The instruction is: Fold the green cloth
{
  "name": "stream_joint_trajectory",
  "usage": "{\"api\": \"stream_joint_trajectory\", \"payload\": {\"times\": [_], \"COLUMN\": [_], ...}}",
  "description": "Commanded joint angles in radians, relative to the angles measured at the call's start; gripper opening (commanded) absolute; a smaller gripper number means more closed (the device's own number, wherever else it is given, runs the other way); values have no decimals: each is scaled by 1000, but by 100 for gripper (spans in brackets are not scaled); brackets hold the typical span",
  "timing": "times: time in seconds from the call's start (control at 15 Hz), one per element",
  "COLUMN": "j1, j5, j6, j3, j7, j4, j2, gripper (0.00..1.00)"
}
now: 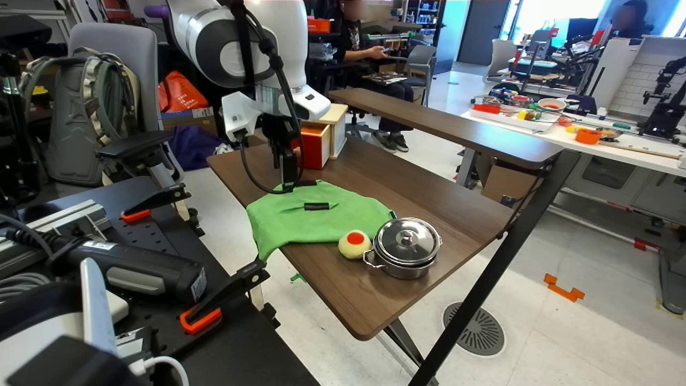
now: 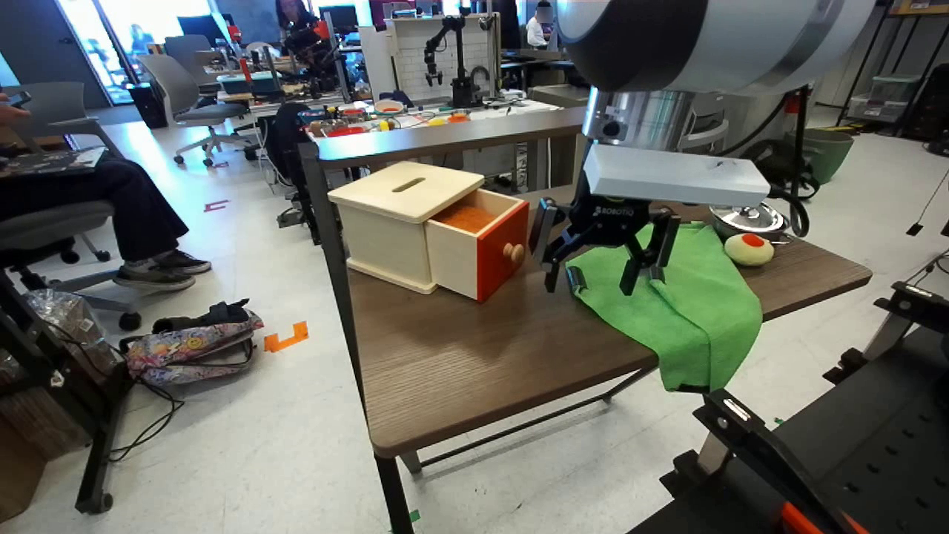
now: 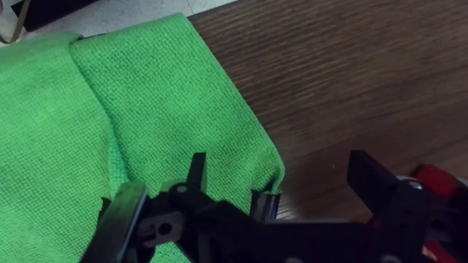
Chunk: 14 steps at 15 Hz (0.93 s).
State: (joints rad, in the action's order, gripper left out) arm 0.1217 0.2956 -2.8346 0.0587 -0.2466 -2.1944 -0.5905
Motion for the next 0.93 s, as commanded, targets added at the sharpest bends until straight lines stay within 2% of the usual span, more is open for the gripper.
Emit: {"api": "stream_joint_trajectory", "payload": {"times": [0.0, 0.6, 0.8, 0.87], "j1": [22, 21, 28, 30], "j5": [-30, -30, -34, -34], "j6": [-39, -12, 2, 9], "j3": [-16, -32, -50, -56], "j7": [-29, -40, -56, -63], "j4": [36, 84, 95, 96], "j2": [-31, -56, -69, -71], "gripper": [71, 2, 0, 7]}}
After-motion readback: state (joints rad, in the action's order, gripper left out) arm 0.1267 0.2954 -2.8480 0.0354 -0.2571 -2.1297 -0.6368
